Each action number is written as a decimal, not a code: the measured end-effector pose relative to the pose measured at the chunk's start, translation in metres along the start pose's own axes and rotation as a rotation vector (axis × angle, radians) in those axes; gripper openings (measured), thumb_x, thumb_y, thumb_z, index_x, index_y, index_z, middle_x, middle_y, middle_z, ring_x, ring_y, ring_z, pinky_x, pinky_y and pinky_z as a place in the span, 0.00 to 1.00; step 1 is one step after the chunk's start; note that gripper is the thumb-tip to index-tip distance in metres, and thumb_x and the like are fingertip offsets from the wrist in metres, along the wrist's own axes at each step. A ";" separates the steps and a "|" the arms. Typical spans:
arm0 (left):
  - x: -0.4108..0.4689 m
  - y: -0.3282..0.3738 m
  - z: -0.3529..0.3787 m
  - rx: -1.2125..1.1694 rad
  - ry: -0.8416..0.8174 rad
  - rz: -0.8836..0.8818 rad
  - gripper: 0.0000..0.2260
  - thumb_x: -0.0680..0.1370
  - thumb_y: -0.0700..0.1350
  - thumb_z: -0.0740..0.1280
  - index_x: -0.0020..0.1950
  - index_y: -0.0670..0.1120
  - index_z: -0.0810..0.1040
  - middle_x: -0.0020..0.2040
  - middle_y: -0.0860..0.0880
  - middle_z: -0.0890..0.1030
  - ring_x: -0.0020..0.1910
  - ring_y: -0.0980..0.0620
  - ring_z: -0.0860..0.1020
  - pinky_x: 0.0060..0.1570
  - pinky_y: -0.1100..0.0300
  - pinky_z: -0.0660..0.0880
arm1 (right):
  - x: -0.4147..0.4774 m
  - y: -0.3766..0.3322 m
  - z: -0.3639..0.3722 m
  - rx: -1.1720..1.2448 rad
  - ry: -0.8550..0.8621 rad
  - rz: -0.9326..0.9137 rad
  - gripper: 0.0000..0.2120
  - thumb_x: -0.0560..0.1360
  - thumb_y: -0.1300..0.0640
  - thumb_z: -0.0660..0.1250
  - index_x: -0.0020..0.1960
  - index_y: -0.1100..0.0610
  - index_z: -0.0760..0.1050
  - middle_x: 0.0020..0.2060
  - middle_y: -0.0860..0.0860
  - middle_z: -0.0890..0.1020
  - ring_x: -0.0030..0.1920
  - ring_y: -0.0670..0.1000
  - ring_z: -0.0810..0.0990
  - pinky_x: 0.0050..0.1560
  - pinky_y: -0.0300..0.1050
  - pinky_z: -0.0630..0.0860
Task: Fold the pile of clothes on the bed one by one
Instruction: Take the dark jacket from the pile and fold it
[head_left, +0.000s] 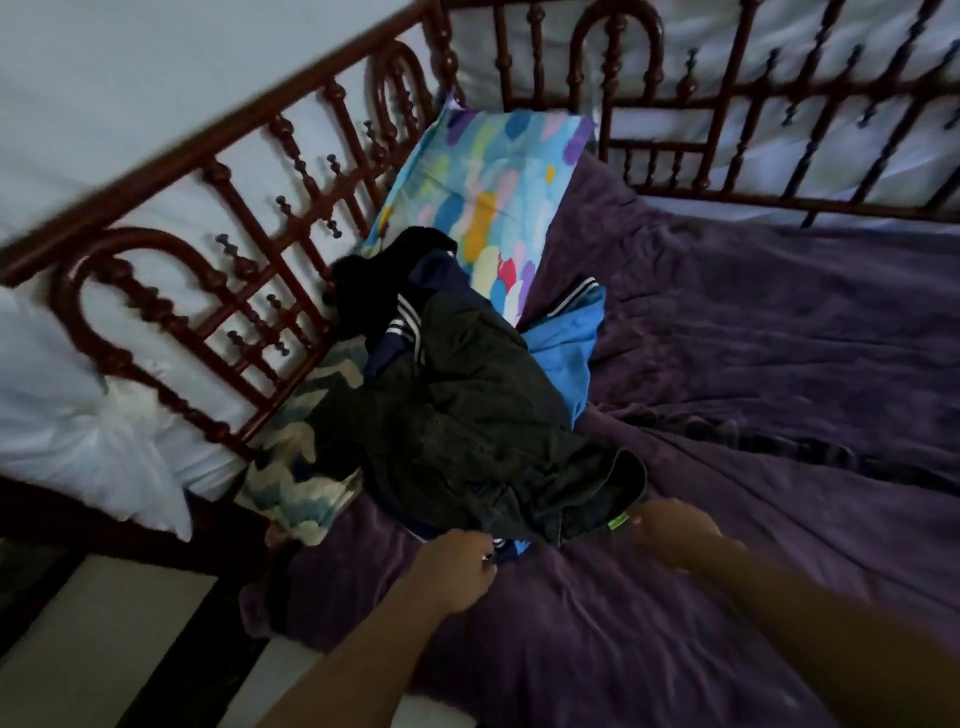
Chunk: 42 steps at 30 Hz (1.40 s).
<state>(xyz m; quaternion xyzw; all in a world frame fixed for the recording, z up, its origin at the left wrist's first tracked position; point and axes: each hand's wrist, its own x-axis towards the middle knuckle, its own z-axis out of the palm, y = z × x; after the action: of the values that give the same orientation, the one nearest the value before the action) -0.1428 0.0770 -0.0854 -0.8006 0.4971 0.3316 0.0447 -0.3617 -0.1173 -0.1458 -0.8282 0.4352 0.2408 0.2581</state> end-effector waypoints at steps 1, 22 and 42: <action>0.019 -0.004 -0.007 0.005 0.000 0.030 0.11 0.78 0.51 0.61 0.56 0.47 0.77 0.55 0.46 0.79 0.55 0.45 0.77 0.51 0.55 0.73 | 0.006 0.000 -0.002 0.020 0.007 0.037 0.16 0.74 0.42 0.60 0.59 0.46 0.76 0.58 0.51 0.79 0.57 0.54 0.79 0.50 0.46 0.73; 0.264 -0.053 0.000 0.231 0.019 0.382 0.16 0.79 0.48 0.63 0.66 0.47 0.72 0.62 0.47 0.71 0.61 0.45 0.70 0.56 0.51 0.72 | 0.185 -0.004 0.077 1.227 0.306 0.820 0.21 0.71 0.59 0.73 0.60 0.66 0.74 0.49 0.60 0.81 0.47 0.56 0.82 0.43 0.48 0.78; 0.163 0.038 -0.045 -0.059 -0.204 0.333 0.30 0.65 0.75 0.54 0.51 0.54 0.76 0.51 0.53 0.75 0.56 0.50 0.75 0.54 0.55 0.69 | 0.016 -0.015 -0.085 1.957 0.254 0.143 0.11 0.74 0.62 0.61 0.46 0.59 0.82 0.42 0.60 0.83 0.40 0.58 0.83 0.39 0.48 0.81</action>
<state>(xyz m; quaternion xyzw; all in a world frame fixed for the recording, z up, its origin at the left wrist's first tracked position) -0.1056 -0.0849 -0.1343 -0.6706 0.6055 0.4283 0.0158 -0.3264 -0.1735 -0.0887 -0.2410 0.5159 -0.3006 0.7651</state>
